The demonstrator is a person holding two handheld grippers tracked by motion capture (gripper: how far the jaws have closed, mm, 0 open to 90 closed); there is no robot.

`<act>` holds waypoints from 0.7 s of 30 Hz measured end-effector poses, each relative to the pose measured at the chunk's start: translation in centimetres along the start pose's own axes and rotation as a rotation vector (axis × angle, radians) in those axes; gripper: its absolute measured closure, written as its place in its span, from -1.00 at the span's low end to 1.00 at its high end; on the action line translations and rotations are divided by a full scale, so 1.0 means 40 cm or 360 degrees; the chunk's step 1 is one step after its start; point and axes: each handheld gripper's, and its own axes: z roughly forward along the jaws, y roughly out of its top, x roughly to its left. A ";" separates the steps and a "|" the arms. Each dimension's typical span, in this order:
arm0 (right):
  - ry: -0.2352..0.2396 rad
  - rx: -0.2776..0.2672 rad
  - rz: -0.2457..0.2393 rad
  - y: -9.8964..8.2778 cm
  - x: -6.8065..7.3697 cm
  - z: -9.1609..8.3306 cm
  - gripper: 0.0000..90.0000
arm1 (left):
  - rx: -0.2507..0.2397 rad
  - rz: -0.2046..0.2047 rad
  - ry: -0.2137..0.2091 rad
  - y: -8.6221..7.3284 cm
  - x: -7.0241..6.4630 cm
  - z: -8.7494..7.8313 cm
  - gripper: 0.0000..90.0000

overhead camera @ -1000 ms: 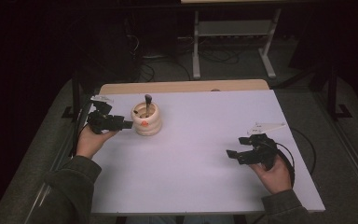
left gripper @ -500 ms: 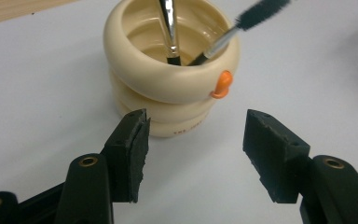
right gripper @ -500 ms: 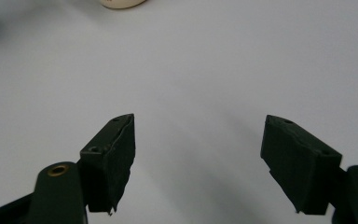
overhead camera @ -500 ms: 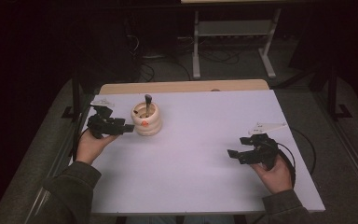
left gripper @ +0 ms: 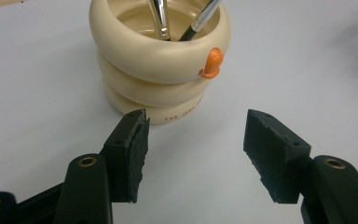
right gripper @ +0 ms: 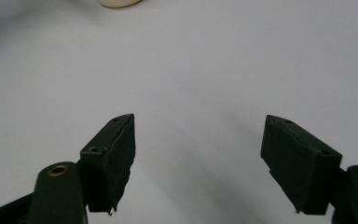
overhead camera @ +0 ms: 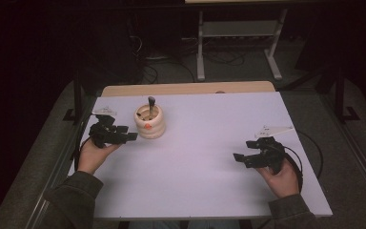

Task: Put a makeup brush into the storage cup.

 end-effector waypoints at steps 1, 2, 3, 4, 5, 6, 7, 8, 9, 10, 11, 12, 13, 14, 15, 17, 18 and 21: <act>0.0000 -0.0001 -0.0004 0.000 -0.001 0.000 -0.44 | 0.0007 0.0010 0.0000 -0.001 0.000 -0.001 -0.13; 0.0000 0.0001 0.0002 0.000 0.000 0.000 -0.44 | 0.0004 0.0011 -0.0002 -0.003 -0.001 -0.001 -0.13; 0.0000 0.0002 0.0004 -0.001 0.000 -0.001 -0.44 | 0.0007 0.0008 -0.0007 -0.004 -0.004 -0.001 -0.14; 0.0002 -0.0001 0.0010 -0.001 0.000 -0.001 -0.44 | 0.0001 0.0013 -0.0004 -0.005 -0.006 0.000 -0.14; 0.0004 -0.0001 0.0013 -0.001 0.001 -0.001 -0.44 | -0.0008 0.0013 -0.0006 -0.007 -0.010 -0.001 -0.14; 0.0003 -0.0003 0.0009 -0.001 0.001 -0.001 -0.44 | -0.0011 0.0019 -0.0013 -0.008 -0.012 -0.002 -0.14; -0.0001 -0.0003 0.0001 -0.001 0.001 0.000 -0.44 | -0.0013 0.0022 -0.0013 -0.008 -0.014 -0.003 -0.14; 0.0002 -0.0003 -0.0002 -0.001 0.001 0.000 -0.44 | -0.0025 0.0014 -0.0015 -0.009 -0.018 -0.002 -0.14; 0.0001 -0.0003 -0.0002 -0.001 0.001 0.000 -0.44 | -0.0014 0.0032 -0.0018 -0.010 -0.020 -0.003 -0.14; 0.0001 0.0001 -0.0007 -0.001 0.001 0.000 -0.44 | -0.0020 0.0032 -0.0019 -0.012 -0.023 -0.003 -0.14; 0.0002 0.0004 -0.0004 -0.001 0.001 0.000 -0.44 | -0.0013 0.0046 -0.0022 -0.013 -0.024 -0.004 -0.14; 0.0001 0.0004 -0.0004 -0.001 0.002 0.000 -0.44 | -0.0031 0.0030 -0.0027 -0.014 -0.027 -0.003 -0.14; 0.0000 0.0004 0.0000 -0.001 0.002 0.000 -0.44 | -0.0029 0.0035 -0.0026 -0.015 -0.029 -0.005 -0.15; 0.0000 0.0005 -0.0008 -0.001 0.002 0.000 -0.44 | -0.0029 0.0038 -0.0028 -0.016 -0.031 -0.006 -0.15; -0.0002 0.0008 -0.0008 -0.001 0.003 0.000 -0.44 | -0.0037 0.0034 -0.0029 -0.017 -0.033 -0.006 -0.15; -0.0003 0.0007 -0.0008 -0.001 0.005 0.001 -0.44 | -0.0041 0.0040 -0.0030 -0.020 -0.038 -0.008 -0.16; -0.0002 0.0008 -0.0009 -0.001 0.005 0.002 -0.44 | -0.0038 0.0049 -0.0031 -0.021 -0.038 -0.009 -0.16; -0.0003 0.0013 -0.0012 -0.001 0.005 0.005 -0.44 | -0.0035 0.0058 -0.0029 -0.025 -0.043 -0.008 -0.17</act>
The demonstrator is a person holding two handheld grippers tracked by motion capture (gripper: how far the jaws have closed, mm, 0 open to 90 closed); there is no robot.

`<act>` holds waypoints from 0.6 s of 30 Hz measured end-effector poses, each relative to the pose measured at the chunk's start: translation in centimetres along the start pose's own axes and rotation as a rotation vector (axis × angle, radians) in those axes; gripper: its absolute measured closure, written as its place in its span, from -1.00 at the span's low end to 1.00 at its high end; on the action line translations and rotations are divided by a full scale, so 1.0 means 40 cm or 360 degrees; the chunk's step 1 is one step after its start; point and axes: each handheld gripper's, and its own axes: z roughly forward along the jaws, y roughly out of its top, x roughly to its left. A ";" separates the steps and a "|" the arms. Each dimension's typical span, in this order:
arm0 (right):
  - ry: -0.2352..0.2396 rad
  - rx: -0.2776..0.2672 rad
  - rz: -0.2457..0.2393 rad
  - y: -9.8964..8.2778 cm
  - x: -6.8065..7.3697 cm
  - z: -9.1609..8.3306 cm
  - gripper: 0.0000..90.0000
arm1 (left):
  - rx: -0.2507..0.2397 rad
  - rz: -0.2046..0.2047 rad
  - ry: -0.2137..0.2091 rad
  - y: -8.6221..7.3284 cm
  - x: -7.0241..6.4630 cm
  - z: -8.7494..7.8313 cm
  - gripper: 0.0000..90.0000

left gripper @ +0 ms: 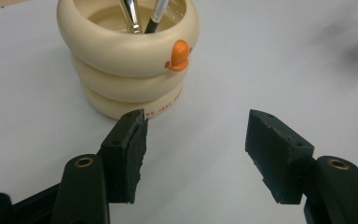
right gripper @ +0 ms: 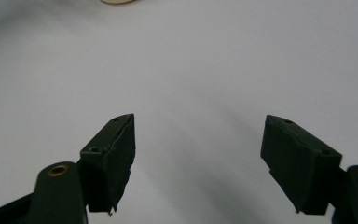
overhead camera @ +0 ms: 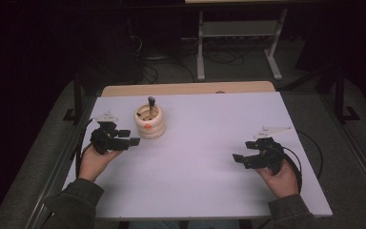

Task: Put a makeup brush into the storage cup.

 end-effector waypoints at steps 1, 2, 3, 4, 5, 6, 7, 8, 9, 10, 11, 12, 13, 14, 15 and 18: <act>0.0000 0.0001 -0.0002 0.000 0.000 0.000 -0.44 | -0.0004 -0.0006 -0.0001 -0.001 -0.003 0.001 -0.18; -0.0001 0.0002 -0.0005 0.000 -0.001 0.001 -0.44 | -0.0016 -0.0012 0.0005 -0.002 -0.006 0.002 -0.18; -0.0001 0.0001 -0.0003 -0.001 -0.001 0.001 -0.44 | -0.0011 0.0004 0.0014 -0.004 -0.007 0.002 -0.18; 0.0000 0.0000 -0.0004 -0.001 -0.001 0.001 -0.44 | -0.0008 0.0006 0.0020 -0.007 -0.011 0.006 -0.19; 0.0001 0.0002 0.0002 -0.001 0.001 0.000 -0.44 | 0.0004 0.0017 0.0023 -0.008 -0.013 0.007 -0.20; 0.0000 0.0003 0.0000 -0.001 0.001 0.000 -0.44 | -0.0015 0.0004 0.0023 -0.012 -0.019 0.012 -0.21; 0.0001 0.0007 -0.0001 -0.001 0.001 0.001 -0.44 | -0.0013 0.0013 0.0022 -0.014 -0.020 0.012 -0.21; 0.0000 0.0008 -0.0004 -0.001 0.001 0.001 -0.44 | -0.0024 -0.0001 0.0018 -0.018 -0.024 0.015 -0.22; -0.0001 0.0012 -0.0005 -0.002 0.001 0.001 -0.44 | -0.0017 0.0011 0.0016 -0.019 -0.025 0.015 -0.22; 0.0001 0.0012 -0.0001 -0.002 0.001 0.002 -0.44 | -0.0022 0.0000 0.0016 -0.022 -0.028 0.016 -0.23; 0.0002 0.0011 -0.0005 -0.002 0.001 0.003 -0.44 | 0.0010 0.0028 0.0017 -0.023 -0.028 0.015 -0.24; 0.0002 0.0012 -0.0007 -0.003 0.000 0.004 -0.44 | -0.0010 0.0002 0.0016 -0.024 -0.034 0.018 -0.25; 0.0003 0.0016 -0.0008 -0.003 0.000 0.004 -0.44 | 0.0001 0.0029 0.0009 -0.025 -0.033 0.014 -0.26; 0.0000 0.0022 -0.0007 -0.003 0.001 0.004 -0.44 | -0.0030 0.0011 -0.0009 -0.027 -0.038 0.013 -0.26; -0.0002 0.0020 -0.0006 -0.005 0.001 0.007 -0.44 | -0.0033 0.0014 -0.0004 -0.028 -0.043 0.011 -0.26; 0.0001 0.0031 -0.0001 -0.007 -0.001 0.010 -0.44 | -0.0043 0.0029 0.0008 -0.033 -0.050 0.005 -0.26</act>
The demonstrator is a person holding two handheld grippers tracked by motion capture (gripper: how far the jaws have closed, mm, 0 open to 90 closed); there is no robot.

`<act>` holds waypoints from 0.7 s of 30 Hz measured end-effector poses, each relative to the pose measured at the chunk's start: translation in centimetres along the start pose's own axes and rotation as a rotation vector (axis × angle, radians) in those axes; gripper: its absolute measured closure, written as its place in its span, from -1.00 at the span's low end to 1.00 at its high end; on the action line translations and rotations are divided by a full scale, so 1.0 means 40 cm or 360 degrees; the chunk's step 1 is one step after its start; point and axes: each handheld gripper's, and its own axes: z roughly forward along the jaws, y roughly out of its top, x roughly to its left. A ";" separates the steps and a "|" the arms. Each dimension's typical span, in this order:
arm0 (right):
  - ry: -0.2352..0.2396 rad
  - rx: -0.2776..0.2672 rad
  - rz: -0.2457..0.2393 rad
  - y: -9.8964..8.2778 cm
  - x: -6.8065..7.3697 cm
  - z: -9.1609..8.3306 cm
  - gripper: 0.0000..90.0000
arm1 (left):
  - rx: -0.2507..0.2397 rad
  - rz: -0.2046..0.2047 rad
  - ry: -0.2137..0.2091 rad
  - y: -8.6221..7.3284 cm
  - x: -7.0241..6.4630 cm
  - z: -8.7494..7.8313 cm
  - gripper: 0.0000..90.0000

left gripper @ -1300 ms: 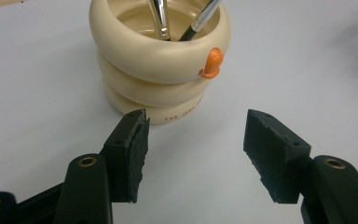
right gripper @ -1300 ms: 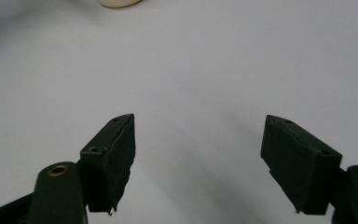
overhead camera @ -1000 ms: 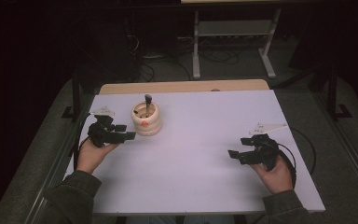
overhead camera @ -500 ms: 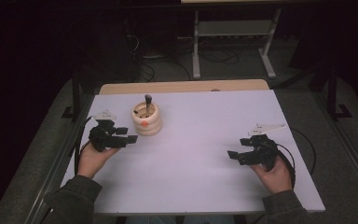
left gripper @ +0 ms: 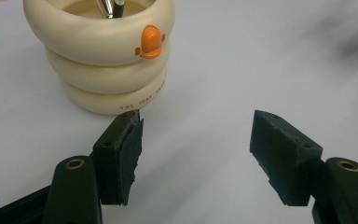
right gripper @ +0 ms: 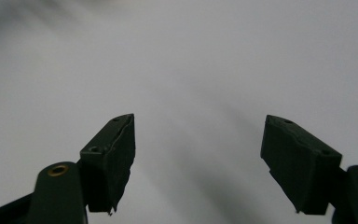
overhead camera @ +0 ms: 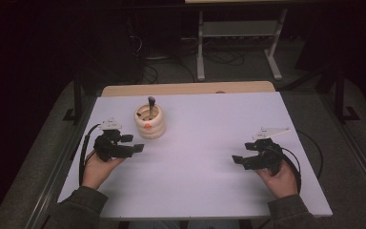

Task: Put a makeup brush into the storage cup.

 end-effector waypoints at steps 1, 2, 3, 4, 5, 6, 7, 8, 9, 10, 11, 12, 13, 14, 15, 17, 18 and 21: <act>0.0002 0.0003 0.0006 0.000 -0.001 0.000 -0.44 | -0.0010 -0.0006 -0.0001 -0.002 -0.002 -0.001 -0.26; 0.0003 0.0004 0.0006 0.000 -0.002 0.000 -0.44 | -0.0003 0.0006 0.0004 -0.004 -0.003 -0.004 -0.26; 0.0001 0.0000 0.0012 -0.001 -0.002 0.001 -0.44 | -0.0018 0.0005 0.0006 -0.007 -0.006 -0.003 -0.27; 0.0000 0.0003 0.0023 -0.001 -0.002 0.000 -0.44 | -0.0015 0.0006 0.0007 -0.010 -0.009 -0.004 -0.27; -0.0001 0.0009 0.0028 -0.001 -0.002 -0.001 -0.44 | -0.0021 0.0001 0.0003 -0.014 -0.013 -0.002 -0.28; -0.0002 0.0008 0.0026 -0.001 -0.002 0.000 -0.44 | 0.0001 0.0013 -0.0002 -0.017 -0.014 -0.002 -0.28; -0.0001 0.0008 0.0027 -0.002 -0.002 0.001 -0.44 | -0.0012 0.0000 0.0000 -0.021 -0.019 0.002 -0.30; -0.0005 0.0007 0.0025 -0.002 -0.001 0.002 -0.44 | -0.0019 0.0002 -0.0002 -0.026 -0.024 0.003 -0.31; -0.0004 0.0008 0.0026 -0.003 0.000 0.003 -0.44 | -0.0021 0.0005 -0.0007 -0.029 -0.026 0.004 -0.30; -0.0005 0.0014 0.0032 -0.004 0.000 0.003 -0.44 | -0.0023 0.0007 -0.0007 -0.034 -0.030 0.005 -0.30; -0.0001 0.0017 0.0039 -0.004 0.001 0.004 -0.44 | -0.0027 0.0016 -0.0006 -0.037 -0.031 0.005 -0.30; -0.0002 0.0011 0.0020 -0.006 -0.001 0.005 -0.44 | -0.0031 0.0019 -0.0008 -0.042 -0.034 0.005 -0.30; -0.0001 0.0016 0.0020 -0.007 0.000 0.006 -0.44 | -0.0035 0.0010 -0.0003 -0.045 -0.038 0.005 -0.31; 0.0000 0.0021 0.0021 -0.008 0.000 0.006 -0.44 | -0.0038 0.0020 0.0002 -0.050 -0.041 0.003 -0.31; -0.0002 0.0021 0.0024 -0.008 0.001 0.007 -0.44 | -0.0041 0.0014 -0.0003 -0.055 -0.044 0.002 -0.31; 0.0003 0.0014 0.0026 -0.010 0.002 0.008 -0.44 | -0.0042 0.0015 0.0004 -0.061 -0.050 0.001 -0.32; 0.0004 0.0012 0.0020 -0.010 0.002 0.008 -0.44 | -0.0039 0.0024 -0.0003 -0.067 -0.052 0.001 -0.32; 0.0011 0.0025 0.0026 -0.012 0.005 0.011 -0.44 | -0.0029 0.0029 -0.0007 -0.083 -0.059 0.002 -0.34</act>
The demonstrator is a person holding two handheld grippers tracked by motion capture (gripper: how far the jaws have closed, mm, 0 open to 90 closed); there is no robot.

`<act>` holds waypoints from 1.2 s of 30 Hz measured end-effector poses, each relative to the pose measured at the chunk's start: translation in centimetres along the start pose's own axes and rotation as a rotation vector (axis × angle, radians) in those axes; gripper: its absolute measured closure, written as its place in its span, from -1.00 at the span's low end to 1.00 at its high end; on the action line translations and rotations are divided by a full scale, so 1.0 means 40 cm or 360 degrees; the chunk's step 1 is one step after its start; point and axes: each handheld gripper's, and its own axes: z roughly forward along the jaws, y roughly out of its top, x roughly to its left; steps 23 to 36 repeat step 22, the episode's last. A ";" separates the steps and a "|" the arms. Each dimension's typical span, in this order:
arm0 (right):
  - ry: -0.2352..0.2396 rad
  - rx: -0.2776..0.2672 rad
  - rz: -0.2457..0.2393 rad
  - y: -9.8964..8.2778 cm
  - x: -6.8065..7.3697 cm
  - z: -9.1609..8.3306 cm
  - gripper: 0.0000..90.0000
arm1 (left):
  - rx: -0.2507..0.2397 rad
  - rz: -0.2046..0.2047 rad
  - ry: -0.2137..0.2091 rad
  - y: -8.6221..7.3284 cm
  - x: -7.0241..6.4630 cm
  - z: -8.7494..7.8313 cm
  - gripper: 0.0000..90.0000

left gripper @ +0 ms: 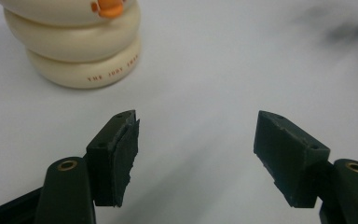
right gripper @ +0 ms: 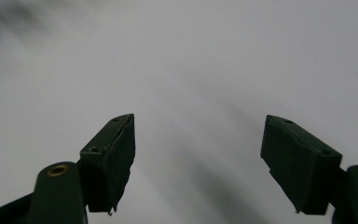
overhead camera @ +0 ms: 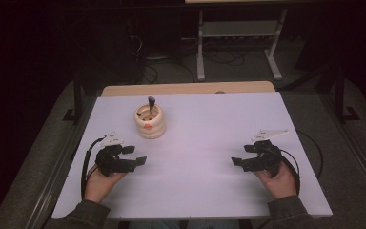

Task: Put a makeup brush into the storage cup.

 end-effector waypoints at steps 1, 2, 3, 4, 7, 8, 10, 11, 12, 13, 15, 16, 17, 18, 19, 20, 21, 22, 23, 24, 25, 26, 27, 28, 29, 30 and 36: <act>0.0002 0.0006 0.0001 0.000 0.002 0.000 -0.44 | 0.0008 0.0004 -0.0002 -0.006 0.000 0.000 -0.34; -0.0001 0.0001 -0.0013 -0.001 0.003 0.002 -0.45 | 0.0007 -0.0016 -0.0006 -0.010 -0.002 0.000 -0.34; 0.0000 0.0007 -0.0018 -0.001 0.004 0.002 -0.45 | 0.0005 -0.0015 -0.0009 -0.015 0.000 -0.002 -0.35; 0.0006 0.0008 -0.0013 -0.002 0.007 0.003 -0.45 | -0.0005 -0.0027 -0.0014 -0.017 0.000 -0.002 -0.36; 0.0003 0.0012 -0.0025 -0.003 0.009 0.006 -0.45 | -0.0010 -0.0044 -0.0021 -0.020 0.002 -0.005 -0.37; 0.0004 0.0023 -0.0028 -0.003 0.010 0.007 -0.45 | -0.0008 -0.0036 -0.0015 -0.022 0.001 -0.005 -0.37; 0.0010 0.0021 -0.0009 -0.003 0.014 0.010 -0.45 | -0.0005 -0.0034 -0.0012 -0.024 0.000 -0.005 -0.37; 0.0008 0.0018 -0.0023 -0.003 0.013 0.012 -0.45 | -0.0002 -0.0027 -0.0010 -0.024 0.000 -0.004 -0.37; 0.0008 0.0017 -0.0022 -0.003 0.013 0.012 -0.45 | 0.0005 -0.0026 -0.0009 -0.025 0.000 -0.004 -0.37; 0.0010 0.0018 -0.0021 -0.003 0.013 0.013 -0.45 | 0.0004 -0.0027 -0.0007 -0.026 0.000 -0.003 -0.37; 0.0010 0.0022 -0.0017 -0.004 0.011 0.012 -0.45 | 0.0006 -0.0023 -0.0005 -0.027 0.000 -0.003 -0.37; 0.0013 0.0011 -0.0017 -0.005 0.009 0.013 -0.45 | 0.0008 -0.0020 -0.0004 -0.027 0.001 -0.004 -0.37; 0.0009 0.0002 -0.0018 -0.005 0.007 0.012 -0.45 | 0.0007 -0.0017 -0.0001 -0.027 0.002 -0.004 -0.37; 0.0007 0.0002 0.0002 -0.006 0.008 0.012 -0.45 | 0.0003 -0.0021 -0.0008 -0.027 0.003 -0.004 -0.37; 0.0006 0.0006 -0.0009 -0.007 0.005 0.011 -0.45 | 0.0002 -0.0022 -0.0020 -0.026 0.004 -0.004 -0.37; 0.0007 0.0002 0.0005 -0.008 0.004 0.011 -0.45 | 0.0006 -0.0014 -0.0011 -0.025 0.004 -0.005 -0.37; 0.0009 -0.0005 0.0001 -0.009 0.001 0.012 -0.45 | 0.0005 -0.0007 -0.0005 -0.024 0.004 -0.006 -0.37; 0.0009 -0.0004 0.0001 -0.009 0.001 0.011 -0.45 | 0.0000 -0.0003 -0.0006 -0.022 0.004 -0.008 -0.37; 0.0009 -0.0004 0.0001 -0.009 0.001 0.011 -0.45 | 0.0000 -0.0003 -0.0006 -0.022 0.004 -0.008 -0.37; 0.0009 -0.0004 0.0001 -0.009 0.001 0.011 -0.45 | 0.0000 -0.0003 -0.0006 -0.022 0.004 -0.008 -0.37; 0.0009 -0.0004 0.0001 -0.009 0.001 0.011 -0.45 | 0.0000 -0.0003 -0.0006 -0.022 0.004 -0.008 -0.37; 0.0009 -0.0004 0.0001 -0.009 0.001 0.011 -0.45 | 0.0000 -0.0003 -0.0006 -0.022 0.004 -0.008 -0.37; 0.0009 -0.0004 0.0001 -0.009 0.001 0.011 -0.45 | 0.0000 -0.0003 -0.0006 -0.022 0.004 -0.008 -0.37; 0.0009 -0.0004 0.0001 -0.009 0.001 0.011 -0.45 | 0.0000 -0.0003 -0.0006 -0.022 0.004 -0.008 -0.37; 0.0009 -0.0004 0.0001 -0.009 0.001 0.011 -0.45 | 0.0000 -0.0003 -0.0006 -0.022 0.004 -0.008 -0.37; 0.0009 -0.0004 0.0001 -0.009 0.001 0.011 -0.45 | 0.0000 -0.0003 -0.0006 -0.022 0.004 -0.008 -0.37; 0.0009 -0.0004 0.0001 -0.009 0.001 0.011 -0.45 | 0.0000 -0.0003 -0.0006 -0.022 0.004 -0.008 -0.37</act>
